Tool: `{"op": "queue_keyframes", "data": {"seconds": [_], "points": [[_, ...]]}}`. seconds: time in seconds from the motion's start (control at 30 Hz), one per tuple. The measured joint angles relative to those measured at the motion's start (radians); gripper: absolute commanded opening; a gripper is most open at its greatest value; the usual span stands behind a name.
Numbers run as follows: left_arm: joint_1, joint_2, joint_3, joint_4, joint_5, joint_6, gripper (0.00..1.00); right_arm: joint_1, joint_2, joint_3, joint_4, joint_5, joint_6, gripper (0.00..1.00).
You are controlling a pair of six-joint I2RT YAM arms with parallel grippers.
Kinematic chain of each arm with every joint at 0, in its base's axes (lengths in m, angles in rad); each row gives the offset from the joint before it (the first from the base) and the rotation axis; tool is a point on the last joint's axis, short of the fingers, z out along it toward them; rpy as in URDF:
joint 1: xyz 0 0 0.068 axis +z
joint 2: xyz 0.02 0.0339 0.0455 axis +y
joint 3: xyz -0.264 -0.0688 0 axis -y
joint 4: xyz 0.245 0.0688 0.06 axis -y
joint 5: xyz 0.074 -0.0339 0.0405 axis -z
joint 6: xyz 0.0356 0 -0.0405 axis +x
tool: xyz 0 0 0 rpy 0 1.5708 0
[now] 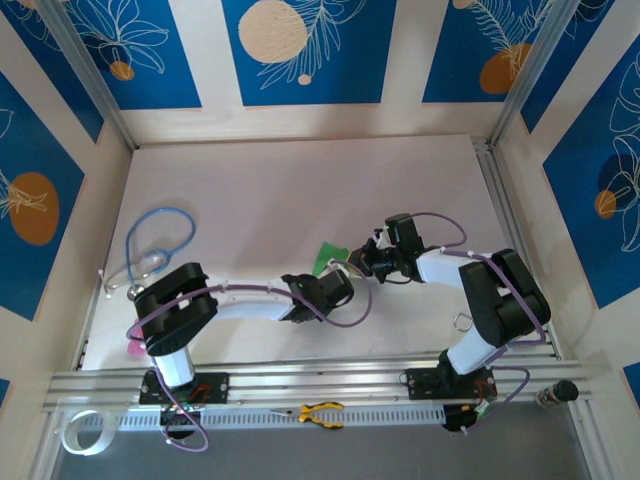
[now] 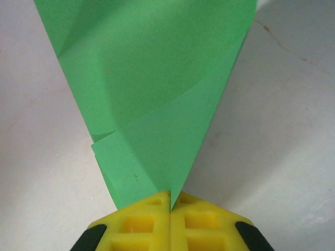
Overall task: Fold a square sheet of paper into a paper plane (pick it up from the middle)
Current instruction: Fold the wing for the fifth time at the center of the table.
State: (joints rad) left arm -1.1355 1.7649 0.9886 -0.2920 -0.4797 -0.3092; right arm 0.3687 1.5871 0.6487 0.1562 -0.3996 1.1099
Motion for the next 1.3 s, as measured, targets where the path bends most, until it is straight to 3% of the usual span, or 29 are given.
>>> {"op": "queue_keyframes", "data": {"seconds": [0.13,0.23,0.37,0.57,0.9,1.3], "points": [[0.0,0.0,0.0,0.003,0.007,-0.003,0.0,0.0,-0.002,0.0,0.0,0.0,-0.001,0.0],[0.001,0.0,0.0,0.008,0.023,-0.003,0.0,-0.002,-0.007,0.0,-0.004,0.0,-0.005,0.06],[0.016,-0.006,-0.003,0.026,0.083,-0.002,0.0,-0.01,-0.034,0.001,-0.033,0.003,-0.029,0.19],[0.09,-0.057,-0.026,0.091,0.289,-0.014,0.0,-0.058,-0.135,-0.001,-0.088,0.015,-0.083,0.41],[0.212,-0.073,-0.084,0.23,0.6,-0.104,0.0,-0.136,-0.282,-0.043,-0.147,0.018,-0.134,0.42],[0.278,-0.026,-0.114,0.375,0.821,-0.193,0.0,-0.142,-0.335,-0.102,-0.16,-0.011,-0.159,0.42]]}}
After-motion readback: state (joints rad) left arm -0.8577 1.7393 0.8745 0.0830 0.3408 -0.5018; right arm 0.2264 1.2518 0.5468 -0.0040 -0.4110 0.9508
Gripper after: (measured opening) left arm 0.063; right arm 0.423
